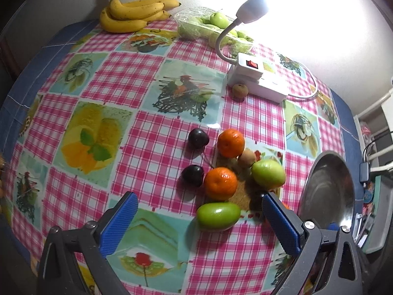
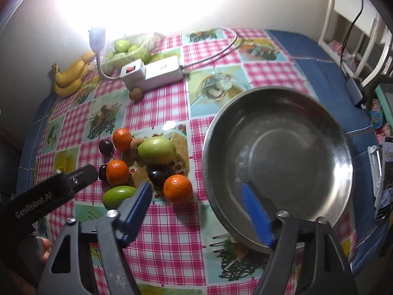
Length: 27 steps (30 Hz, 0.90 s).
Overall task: Organize fruits
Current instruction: 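Move the right tool to a mandarin while the left tool approaches a green mango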
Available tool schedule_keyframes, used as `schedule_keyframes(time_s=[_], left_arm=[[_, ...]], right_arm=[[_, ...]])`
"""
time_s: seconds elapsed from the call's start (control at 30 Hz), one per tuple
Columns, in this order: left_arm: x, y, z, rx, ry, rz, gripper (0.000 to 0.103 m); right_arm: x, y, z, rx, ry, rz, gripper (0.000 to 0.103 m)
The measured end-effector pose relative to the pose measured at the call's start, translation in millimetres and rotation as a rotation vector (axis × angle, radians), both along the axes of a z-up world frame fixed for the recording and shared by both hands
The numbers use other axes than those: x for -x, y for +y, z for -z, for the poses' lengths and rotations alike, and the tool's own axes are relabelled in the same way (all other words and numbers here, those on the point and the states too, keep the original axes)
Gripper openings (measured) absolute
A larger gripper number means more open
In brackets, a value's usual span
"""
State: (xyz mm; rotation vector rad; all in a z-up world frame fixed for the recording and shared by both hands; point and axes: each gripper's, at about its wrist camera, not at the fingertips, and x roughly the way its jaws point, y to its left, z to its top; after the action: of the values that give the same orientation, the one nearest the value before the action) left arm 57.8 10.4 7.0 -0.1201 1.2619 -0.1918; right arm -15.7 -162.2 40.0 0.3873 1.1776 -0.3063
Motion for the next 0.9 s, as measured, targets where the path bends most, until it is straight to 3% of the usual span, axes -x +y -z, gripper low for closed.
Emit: schedule_keyframes(time_s=[0.13,0.3,0.53,0.9], left_arm=[[-4.3,-6.7,7.5,0.012,0.021,0.001,0.096],[-3.9,-13.4,25.2,0.018,0.059,0.008,0.093],[-2.7,-11.6,36.8,0.048,0.101,-0.022,0.09],[-2.6,-9.8,42.6,0.061,0.124,-0.036,0.089]], right_arm=[[-9.6,1.8,12.3,-0.055,0.028,-0.029,0.059],[-19.7,3.3,24.3,-0.073,0.062,-0.04,0.05],[-24.7,7.8,28.7,-0.101,0.082,-0.058,0.043],[-32.2,13.3,36.9,-0.072,0.094,-0.083,0.042]])
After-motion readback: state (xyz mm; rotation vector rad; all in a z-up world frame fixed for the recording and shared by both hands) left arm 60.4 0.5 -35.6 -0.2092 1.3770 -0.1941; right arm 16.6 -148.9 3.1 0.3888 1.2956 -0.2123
